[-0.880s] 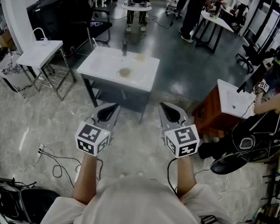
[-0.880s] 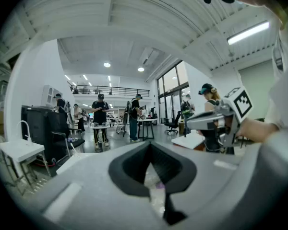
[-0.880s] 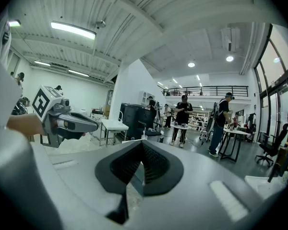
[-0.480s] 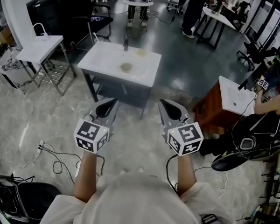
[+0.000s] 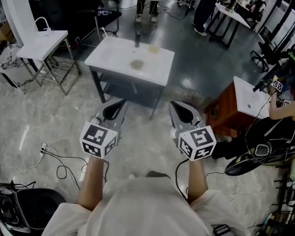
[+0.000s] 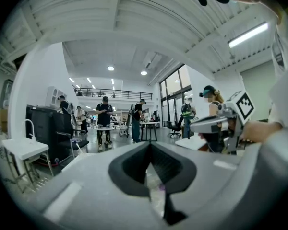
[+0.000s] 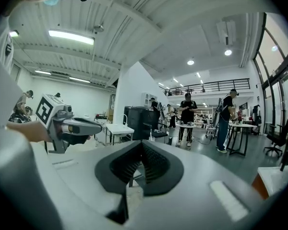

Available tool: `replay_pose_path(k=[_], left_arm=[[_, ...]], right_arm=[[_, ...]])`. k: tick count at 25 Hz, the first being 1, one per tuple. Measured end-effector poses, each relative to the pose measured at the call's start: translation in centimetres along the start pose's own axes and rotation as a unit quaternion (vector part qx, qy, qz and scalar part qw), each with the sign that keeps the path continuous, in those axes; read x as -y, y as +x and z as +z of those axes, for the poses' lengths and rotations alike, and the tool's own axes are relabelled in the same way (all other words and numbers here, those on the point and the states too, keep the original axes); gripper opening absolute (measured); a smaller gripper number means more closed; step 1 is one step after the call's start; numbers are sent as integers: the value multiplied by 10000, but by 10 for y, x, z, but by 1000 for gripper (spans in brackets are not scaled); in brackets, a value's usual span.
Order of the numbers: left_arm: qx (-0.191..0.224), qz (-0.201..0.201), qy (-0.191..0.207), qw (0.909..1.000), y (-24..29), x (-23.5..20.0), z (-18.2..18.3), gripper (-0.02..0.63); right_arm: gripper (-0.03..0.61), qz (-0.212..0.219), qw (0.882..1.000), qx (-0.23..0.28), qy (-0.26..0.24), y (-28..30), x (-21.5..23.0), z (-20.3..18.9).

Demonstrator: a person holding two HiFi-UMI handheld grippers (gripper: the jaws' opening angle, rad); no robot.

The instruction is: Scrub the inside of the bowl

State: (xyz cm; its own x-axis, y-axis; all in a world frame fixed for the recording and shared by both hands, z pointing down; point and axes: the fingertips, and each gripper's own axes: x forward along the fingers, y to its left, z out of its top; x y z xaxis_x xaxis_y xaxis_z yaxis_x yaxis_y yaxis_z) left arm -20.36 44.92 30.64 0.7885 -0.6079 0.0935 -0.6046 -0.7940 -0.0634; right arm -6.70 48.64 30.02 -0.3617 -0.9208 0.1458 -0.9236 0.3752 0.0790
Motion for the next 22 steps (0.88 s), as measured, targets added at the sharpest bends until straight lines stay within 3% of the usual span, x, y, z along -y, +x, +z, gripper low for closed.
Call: replay_pose_path(k=[12,17,22], left_arm=[[-141,-37,89,9999,22,-35,-15,3],[-167,-13,125,9998,62,-54,-21,3],[-200,126,127,9996,122,-88,-24,3]], right_arm=[[6,-160,9998,111,52,40,9,-1],[6,-441,9989,-126,-24,73,52,-15],[6,-361,9991,-231,-17,125,102,-25]])
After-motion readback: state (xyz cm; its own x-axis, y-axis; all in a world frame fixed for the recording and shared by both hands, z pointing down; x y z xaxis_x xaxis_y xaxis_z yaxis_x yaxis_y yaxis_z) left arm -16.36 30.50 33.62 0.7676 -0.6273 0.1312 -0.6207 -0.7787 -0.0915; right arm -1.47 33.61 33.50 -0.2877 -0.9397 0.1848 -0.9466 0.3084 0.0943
